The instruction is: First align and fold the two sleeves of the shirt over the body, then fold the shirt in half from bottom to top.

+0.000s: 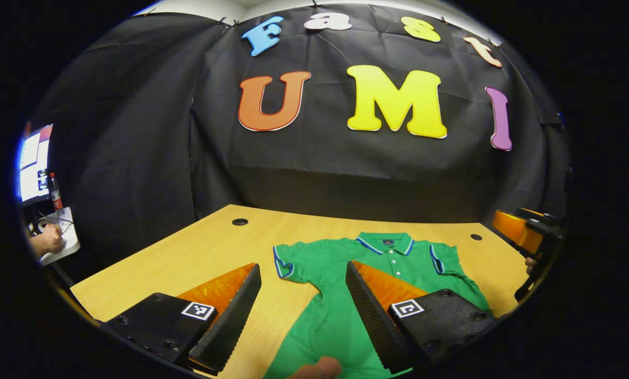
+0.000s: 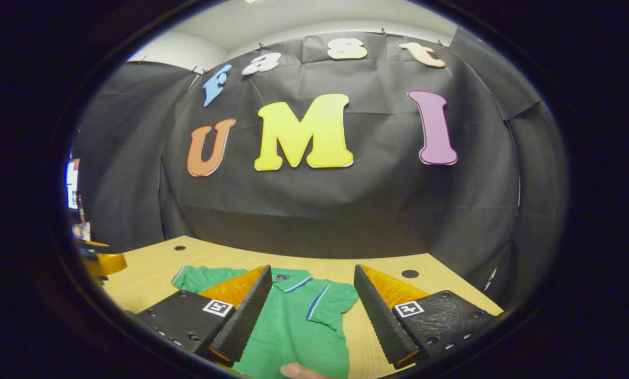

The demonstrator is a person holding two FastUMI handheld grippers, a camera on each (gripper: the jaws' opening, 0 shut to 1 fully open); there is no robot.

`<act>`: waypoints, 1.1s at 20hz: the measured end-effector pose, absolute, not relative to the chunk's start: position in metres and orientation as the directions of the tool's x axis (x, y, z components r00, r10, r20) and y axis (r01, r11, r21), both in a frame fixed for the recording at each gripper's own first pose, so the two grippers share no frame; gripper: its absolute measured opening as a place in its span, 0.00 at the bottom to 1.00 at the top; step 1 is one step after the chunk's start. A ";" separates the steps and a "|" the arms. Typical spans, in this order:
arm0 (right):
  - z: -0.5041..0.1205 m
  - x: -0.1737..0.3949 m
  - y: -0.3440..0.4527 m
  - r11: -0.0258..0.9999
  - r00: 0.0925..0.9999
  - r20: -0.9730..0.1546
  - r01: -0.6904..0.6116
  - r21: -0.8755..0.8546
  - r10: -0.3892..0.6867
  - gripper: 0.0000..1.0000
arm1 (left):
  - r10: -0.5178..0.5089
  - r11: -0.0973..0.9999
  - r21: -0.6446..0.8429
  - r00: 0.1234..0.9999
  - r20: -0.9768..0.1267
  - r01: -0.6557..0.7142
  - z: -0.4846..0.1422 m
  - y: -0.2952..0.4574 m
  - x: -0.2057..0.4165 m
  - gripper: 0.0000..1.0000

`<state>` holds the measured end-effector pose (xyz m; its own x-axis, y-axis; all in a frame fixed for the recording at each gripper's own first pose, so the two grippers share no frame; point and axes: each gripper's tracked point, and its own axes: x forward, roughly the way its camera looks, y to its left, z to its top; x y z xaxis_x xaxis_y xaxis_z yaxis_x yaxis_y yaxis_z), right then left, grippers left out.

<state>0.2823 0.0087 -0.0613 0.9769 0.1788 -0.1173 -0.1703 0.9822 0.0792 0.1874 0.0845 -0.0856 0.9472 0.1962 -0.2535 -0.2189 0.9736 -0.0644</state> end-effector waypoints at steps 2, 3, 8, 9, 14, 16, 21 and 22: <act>-0.056 0.282 -0.007 0.989 0.985 -0.097 -0.140 0.050 0.144 0.95 | 0.204 0.972 -0.055 0.941 -0.269 -0.227 -0.093 0.094 0.221 1.00; -0.054 0.281 -0.006 0.990 0.987 -0.087 -0.135 0.049 0.138 0.95 | 0.228 0.970 -0.023 0.939 -0.259 -0.242 -0.095 0.103 0.240 1.00; -0.062 0.281 -0.004 0.984 0.980 -0.120 -0.145 0.100 0.157 0.95 | 0.216 0.976 0.025 0.938 -0.270 -0.217 -0.129 0.128 0.326 1.00; -0.066 0.283 -0.003 0.985 0.979 -0.132 -0.142 0.097 0.154 0.95 | 0.216 0.975 0.011 0.935 -0.283 -0.222 -0.137 0.137 0.335 1.00; -0.088 0.287 0.013 0.984 0.967 -0.188 -0.157 0.079 0.169 0.95 | 0.228 0.966 -0.033 0.910 -0.347 -0.255 -0.170 0.177 0.348 1.00; -0.098 0.286 0.021 0.985 0.962 -0.211 -0.164 0.060 0.173 0.96 | 0.248 0.963 -0.016 0.903 -0.352 -0.271 -0.178 0.191 0.349 1.00; -0.108 0.282 0.043 0.981 0.960 -0.208 -0.196 -0.013 0.189 0.97 | 0.181 0.964 -0.096 0.878 -0.444 -0.247 -0.207 0.172 0.346 1.00; -0.107 0.280 0.046 0.979 0.958 -0.207 -0.205 -0.007 0.199 0.95 | 0.172 0.964 -0.103 0.868 -0.465 -0.246 -0.215 0.168 0.347 1.00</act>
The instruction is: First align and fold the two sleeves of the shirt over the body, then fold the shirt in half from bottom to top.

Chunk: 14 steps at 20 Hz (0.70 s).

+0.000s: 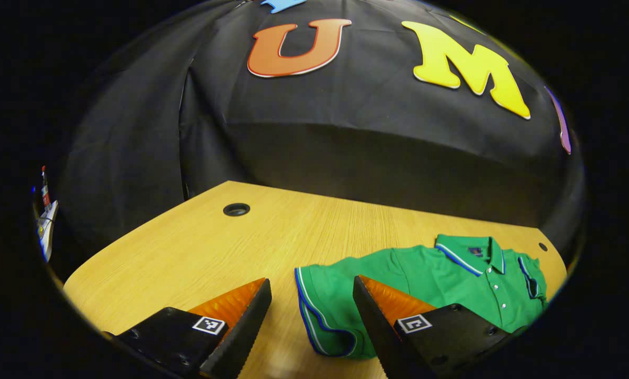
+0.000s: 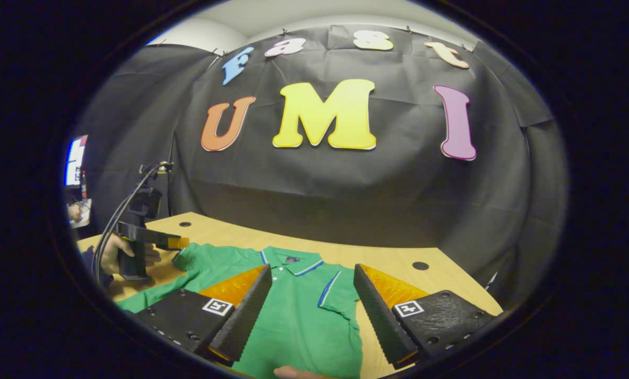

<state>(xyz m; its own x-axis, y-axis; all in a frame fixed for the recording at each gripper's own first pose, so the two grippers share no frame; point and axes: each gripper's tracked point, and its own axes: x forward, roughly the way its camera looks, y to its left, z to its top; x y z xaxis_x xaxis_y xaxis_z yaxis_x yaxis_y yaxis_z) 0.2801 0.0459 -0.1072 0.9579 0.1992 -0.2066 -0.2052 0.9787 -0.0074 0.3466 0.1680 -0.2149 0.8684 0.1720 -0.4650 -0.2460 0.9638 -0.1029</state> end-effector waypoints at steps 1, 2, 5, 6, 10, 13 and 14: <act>-0.107 0.278 0.049 0.977 0.955 -0.208 -0.214 0.001 0.210 0.97 | 0.154 0.963 -0.120 0.863 -0.481 -0.239 -0.221 0.162 0.348 1.00; -0.106 0.278 0.051 0.976 0.954 -0.205 -0.219 0.013 0.217 0.97 | 0.148 0.963 -0.124 0.856 -0.496 -0.238 -0.226 0.159 0.348 1.00; -0.105 0.276 0.051 0.975 0.953 -0.202 -0.221 0.037 0.223 0.97 | 0.137 0.963 -0.136 0.854 -0.502 -0.234 -0.226 0.153 0.350 0.84; -0.105 0.277 0.050 0.976 0.953 -0.207 -0.215 0.046 0.220 0.95 | 0.123 0.964 -0.142 0.849 -0.514 -0.225 -0.229 0.149 0.351 0.81; -0.102 0.275 0.050 0.971 0.949 -0.207 -0.220 0.097 0.236 0.97 | 0.126 0.948 -0.179 0.828 -0.547 -0.263 -0.234 0.154 0.351 0.48; -0.099 0.275 0.045 0.971 0.952 -0.201 -0.211 0.109 0.229 0.96 | 0.125 0.943 -0.192 0.825 -0.551 -0.271 -0.236 0.154 0.351 0.28; -0.097 0.275 0.046 0.971 0.953 -0.197 -0.212 0.115 0.231 0.96 | 0.131 0.942 -0.188 0.822 -0.554 -0.277 -0.235 0.154 0.349 0.23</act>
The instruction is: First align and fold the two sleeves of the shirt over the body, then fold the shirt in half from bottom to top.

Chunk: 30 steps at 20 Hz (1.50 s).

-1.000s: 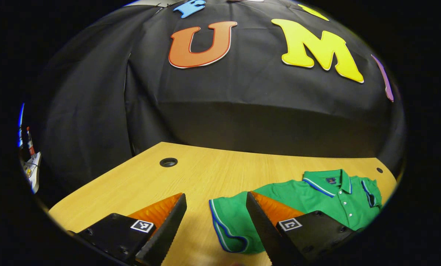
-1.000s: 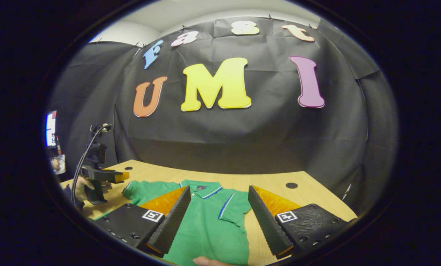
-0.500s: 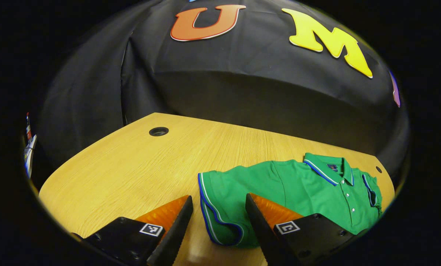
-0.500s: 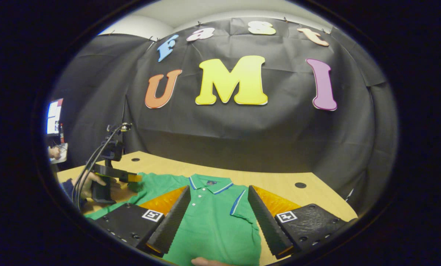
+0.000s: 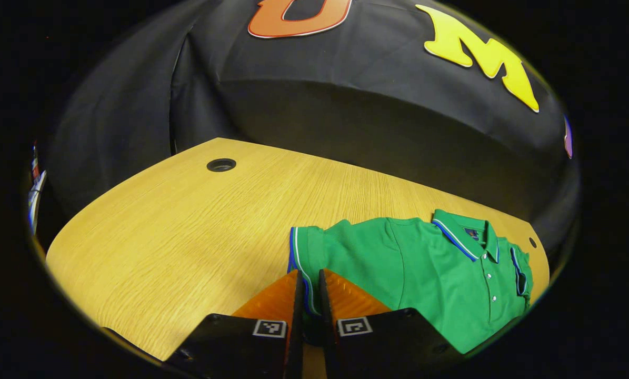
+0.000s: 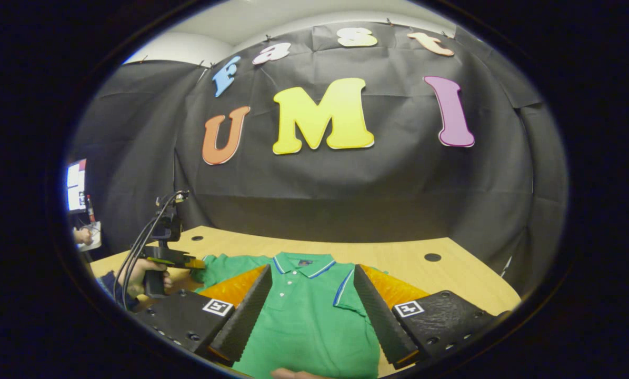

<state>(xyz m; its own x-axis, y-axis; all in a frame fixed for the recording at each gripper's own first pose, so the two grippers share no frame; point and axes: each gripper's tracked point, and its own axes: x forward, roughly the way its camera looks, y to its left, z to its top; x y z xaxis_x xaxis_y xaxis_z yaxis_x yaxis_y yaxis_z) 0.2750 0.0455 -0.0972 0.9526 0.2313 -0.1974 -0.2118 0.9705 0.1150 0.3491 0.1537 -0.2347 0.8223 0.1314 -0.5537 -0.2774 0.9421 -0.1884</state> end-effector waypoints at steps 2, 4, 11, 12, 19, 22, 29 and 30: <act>-0.096 0.275 0.042 0.974 0.957 -0.190 -0.200 0.104 0.217 0.95 | 0.140 0.951 -0.154 0.817 -0.559 -0.269 -0.234 0.152 0.347 0.11; -0.095 0.276 0.038 0.979 0.963 -0.182 -0.187 0.078 0.199 0.95 | 0.130 0.953 -0.157 0.818 -0.560 -0.259 -0.230 0.146 0.348 0.08; -0.095 0.278 0.034 0.980 0.965 -0.179 -0.178 0.086 0.191 0.95 | 0.149 0.977 -0.071 0.880 -0.451 -0.202 -0.183 0.127 0.359 0.06; -0.095 0.279 0.032 0.981 0.966 -0.179 -0.173 0.086 0.186 0.95 | 0.140 0.984 -0.041 0.887 -0.439 -0.176 -0.179 0.116 0.361 0.06; -0.095 0.279 0.037 0.974 0.961 -0.174 -0.199 0.106 0.215 0.95 | 0.098 0.991 0.121 0.902 -0.420 -0.051 -0.179 0.044 0.374 0.14; -0.095 0.281 0.033 0.982 0.968 -0.165 -0.180 0.064 0.188 0.95 | -0.020 0.997 0.056 0.905 -0.426 0.048 -0.186 0.010 0.368 0.94; -0.096 0.282 0.036 0.983 0.969 -0.162 -0.180 0.048 0.185 0.95 | -0.040 0.999 0.013 0.914 -0.404 0.050 -0.181 0.018 0.350 1.00; -0.095 0.282 0.034 0.983 0.971 -0.159 -0.174 0.048 0.180 0.95 | -0.052 0.998 0.003 0.916 -0.399 0.058 -0.181 0.019 0.348 1.00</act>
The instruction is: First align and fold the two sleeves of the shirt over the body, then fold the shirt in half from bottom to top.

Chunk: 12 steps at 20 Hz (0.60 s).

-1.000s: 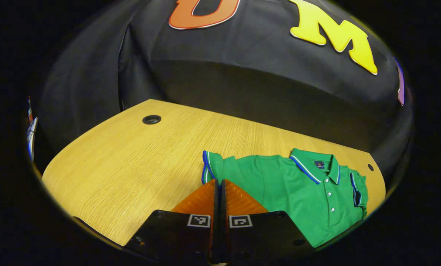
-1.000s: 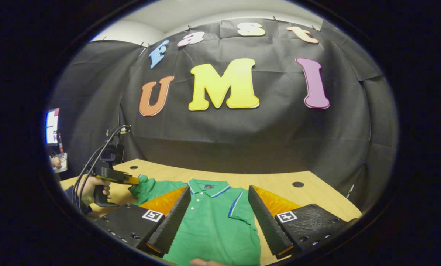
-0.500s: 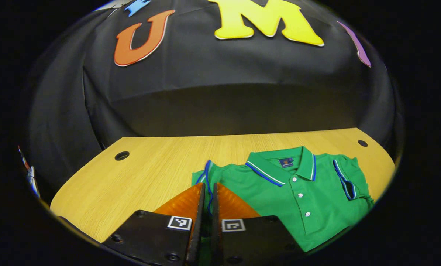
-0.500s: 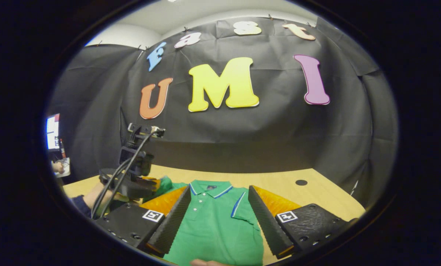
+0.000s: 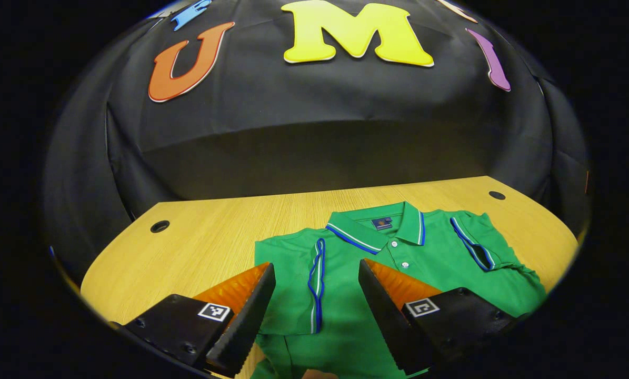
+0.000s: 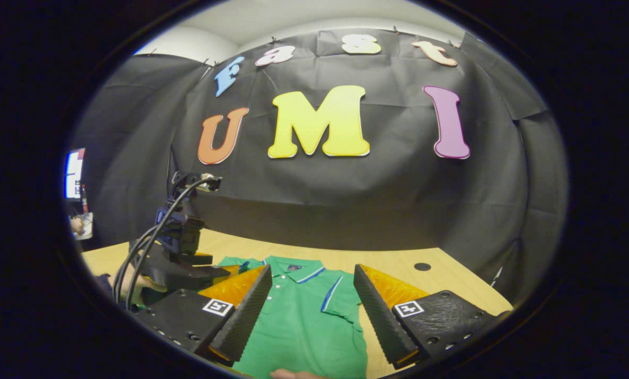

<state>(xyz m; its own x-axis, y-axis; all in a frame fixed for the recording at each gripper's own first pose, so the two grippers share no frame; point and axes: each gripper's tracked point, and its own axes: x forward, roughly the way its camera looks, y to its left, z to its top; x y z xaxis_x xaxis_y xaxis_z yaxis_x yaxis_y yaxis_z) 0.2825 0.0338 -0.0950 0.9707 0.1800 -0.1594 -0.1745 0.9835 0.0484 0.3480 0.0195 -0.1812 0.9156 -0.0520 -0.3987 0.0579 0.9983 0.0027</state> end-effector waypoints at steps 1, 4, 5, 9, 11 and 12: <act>-0.095 0.282 0.033 0.984 0.971 -0.161 -0.169 0.052 0.175 0.95 | -0.054 0.998 0.001 0.917 -0.396 0.059 -0.179 0.022 0.347 1.00; -0.093 0.278 0.038 0.979 0.966 -0.167 -0.189 0.073 0.199 0.95 | -0.031 0.999 0.029 0.931 -0.365 0.044 -0.160 0.031 0.343 1.00; -0.093 0.275 0.043 0.977 0.963 -0.171 -0.199 0.081 0.211 0.95 | -0.048 0.998 0.012 0.939 -0.339 0.055 -0.149 0.028 0.341 1.00; -0.099 0.237 0.038 0.977 0.953 -0.217 -0.198 0.084 0.212 0.95 | -0.036 0.999 -0.031 0.951 -0.308 0.028 -0.109 0.032 0.298 1.00; -0.091 0.215 0.022 0.983 0.963 -0.201 -0.171 0.066 0.181 0.95 | -0.011 1.000 -0.031 0.966 -0.258 0.004 -0.082 0.041 0.269 1.00; -0.085 0.203 0.017 0.984 0.966 -0.188 -0.166 0.068 0.176 0.95 | -0.004 0.999 -0.036 0.970 -0.244 -0.005 -0.073 0.044 0.252 1.00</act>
